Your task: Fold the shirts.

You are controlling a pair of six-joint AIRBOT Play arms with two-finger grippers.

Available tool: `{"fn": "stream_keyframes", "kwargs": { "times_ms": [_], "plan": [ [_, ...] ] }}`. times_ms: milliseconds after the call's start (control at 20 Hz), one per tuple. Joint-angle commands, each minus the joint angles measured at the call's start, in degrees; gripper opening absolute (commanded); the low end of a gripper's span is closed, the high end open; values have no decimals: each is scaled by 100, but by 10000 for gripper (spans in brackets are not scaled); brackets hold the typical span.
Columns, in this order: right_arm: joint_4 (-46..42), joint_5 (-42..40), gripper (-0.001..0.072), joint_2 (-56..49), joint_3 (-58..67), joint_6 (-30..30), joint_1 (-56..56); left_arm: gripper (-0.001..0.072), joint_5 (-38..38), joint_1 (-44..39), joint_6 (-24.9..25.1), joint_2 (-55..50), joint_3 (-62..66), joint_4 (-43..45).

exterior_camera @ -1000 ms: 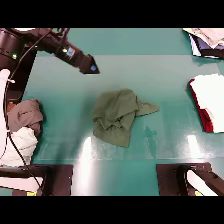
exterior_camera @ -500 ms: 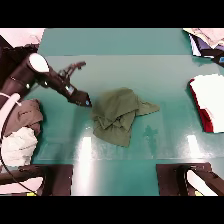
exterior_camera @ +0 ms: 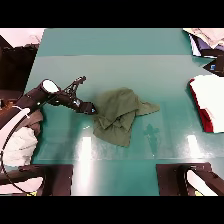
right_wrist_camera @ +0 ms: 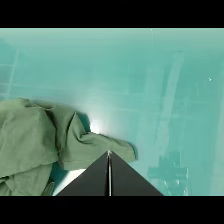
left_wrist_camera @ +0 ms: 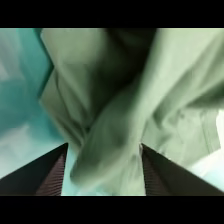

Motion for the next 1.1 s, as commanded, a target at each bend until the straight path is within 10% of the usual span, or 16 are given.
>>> {"fn": "stream_keyframes", "kwargs": {
  "times_ms": [0, 450, 500, 600, 1050],
  "plan": [
    [0, -22, 23, -4, -28, 0, 4, 47, 92, -131, 79, -70, -55, -168],
    [258, 1016, 27, -717, -33, -299, 7, 27, -2028, 839, -118, 1029, 2516, 492],
    [450, 1091, 90, -933, -35, -415, 7, 27, -2037, 837, -116, 1130, 2765, 625],
    [671, 1078, 475, -1414, -109, -452, 98, 27, -2096, 837, -118, 1272, 3123, 649],
    [986, -1493, 502, -2914, -1989, -1169, 1147, 27, -2124, 837, -273, 1279, 3263, 776]
  ]
}}
